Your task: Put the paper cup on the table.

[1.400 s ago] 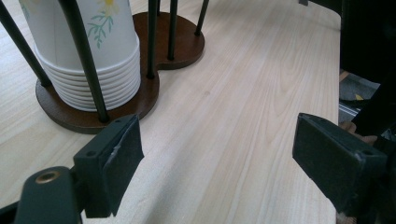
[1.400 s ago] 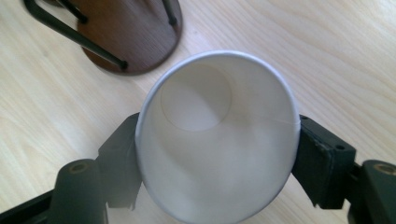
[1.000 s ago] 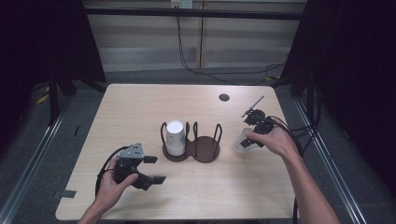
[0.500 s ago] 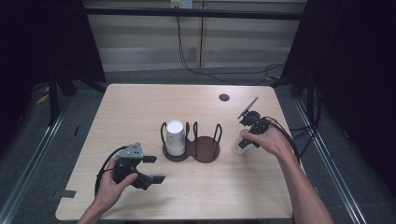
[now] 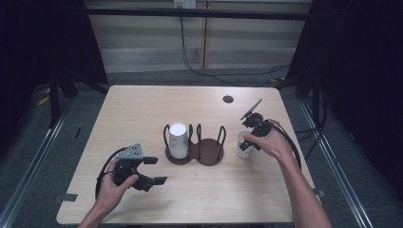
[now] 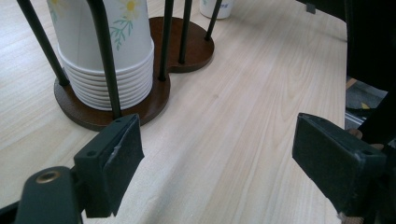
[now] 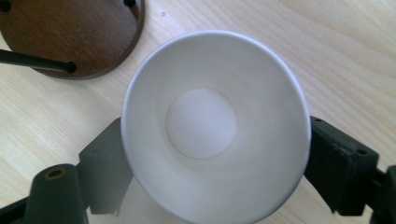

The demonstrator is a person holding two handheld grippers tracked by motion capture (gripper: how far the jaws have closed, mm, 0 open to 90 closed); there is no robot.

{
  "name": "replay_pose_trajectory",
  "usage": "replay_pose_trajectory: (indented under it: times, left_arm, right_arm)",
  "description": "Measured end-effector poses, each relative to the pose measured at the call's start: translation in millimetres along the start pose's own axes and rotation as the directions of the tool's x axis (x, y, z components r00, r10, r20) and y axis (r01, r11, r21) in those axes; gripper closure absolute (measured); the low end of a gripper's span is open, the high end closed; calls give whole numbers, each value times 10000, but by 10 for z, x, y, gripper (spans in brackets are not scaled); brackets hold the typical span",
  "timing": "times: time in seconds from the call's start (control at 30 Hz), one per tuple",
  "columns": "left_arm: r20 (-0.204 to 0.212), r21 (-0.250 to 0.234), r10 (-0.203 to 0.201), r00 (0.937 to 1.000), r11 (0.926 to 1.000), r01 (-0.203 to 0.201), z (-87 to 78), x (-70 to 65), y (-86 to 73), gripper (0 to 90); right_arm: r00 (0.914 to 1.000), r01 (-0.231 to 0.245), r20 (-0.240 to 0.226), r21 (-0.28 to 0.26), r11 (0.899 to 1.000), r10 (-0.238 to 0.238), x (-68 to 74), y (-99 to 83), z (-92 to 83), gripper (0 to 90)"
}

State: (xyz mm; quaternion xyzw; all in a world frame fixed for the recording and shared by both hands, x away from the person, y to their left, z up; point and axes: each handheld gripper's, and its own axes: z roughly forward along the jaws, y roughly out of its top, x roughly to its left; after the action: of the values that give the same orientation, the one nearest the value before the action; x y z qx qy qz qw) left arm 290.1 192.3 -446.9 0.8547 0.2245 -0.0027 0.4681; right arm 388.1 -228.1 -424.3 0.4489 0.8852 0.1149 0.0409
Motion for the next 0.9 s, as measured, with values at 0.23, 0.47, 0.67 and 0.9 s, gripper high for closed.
replay_pose_trajectory:
  times: [0.23, 0.47, 0.67, 0.9]
  left_arm:
    - [-3, 11, 62, 10000, 10000, -62, 8, -10, 5, 161]
    - [4, 62, 52, 10000, 10000, -53, 12, -11, 4, 162]
    - [-29, 3, 14, 10000, 10000, -14, 18, -15, 1, 161]
    - [-14, -6, 136, 9999, 9999, -136, 12, -40, 11, 162]
  right_arm:
    - [9997, 1, -235, -130, 9999, -4, 27, -3, -20, 154]
    - [9997, -110, -202, -590, 9982, 98, 23, -38, -70, 146]
    - [9990, -410, -207, -887, 9952, 393, -8, -106, -96, 147]
    - [9975, -689, -271, -1567, 9852, 655, -14, -171, -144, 146]
